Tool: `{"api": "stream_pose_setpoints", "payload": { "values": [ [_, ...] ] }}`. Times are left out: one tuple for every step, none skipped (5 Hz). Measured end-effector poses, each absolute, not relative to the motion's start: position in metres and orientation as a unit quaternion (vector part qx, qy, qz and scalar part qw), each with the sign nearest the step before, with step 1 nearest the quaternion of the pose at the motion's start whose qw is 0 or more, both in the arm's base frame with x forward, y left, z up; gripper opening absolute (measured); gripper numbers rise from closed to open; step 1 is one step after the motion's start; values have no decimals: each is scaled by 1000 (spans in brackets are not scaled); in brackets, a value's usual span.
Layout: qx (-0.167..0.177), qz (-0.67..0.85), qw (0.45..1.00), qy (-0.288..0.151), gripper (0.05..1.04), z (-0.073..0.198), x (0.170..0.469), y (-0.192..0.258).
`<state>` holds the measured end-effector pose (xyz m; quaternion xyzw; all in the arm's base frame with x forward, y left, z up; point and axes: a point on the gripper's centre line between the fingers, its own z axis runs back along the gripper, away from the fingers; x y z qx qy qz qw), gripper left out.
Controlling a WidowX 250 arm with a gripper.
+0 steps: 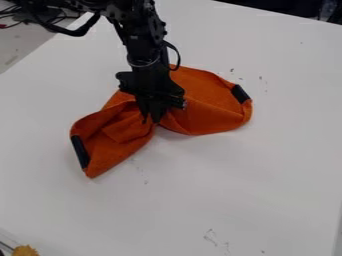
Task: Unfold the clothe from right to bottom right
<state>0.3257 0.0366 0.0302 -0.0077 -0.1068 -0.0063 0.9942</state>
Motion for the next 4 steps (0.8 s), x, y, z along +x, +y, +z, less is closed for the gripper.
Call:
{"api": "stream_pose_setpoints", "payload": {
  "values": [
    [-8,-6,994,-112,139,31,327,37],
    [-5,0,994,-111,349,29,326,38],
    [-3,-2,994,-111,652,29,326,38],
    [-5,-8,994,-112,912,29,326,37]
  ]
}}
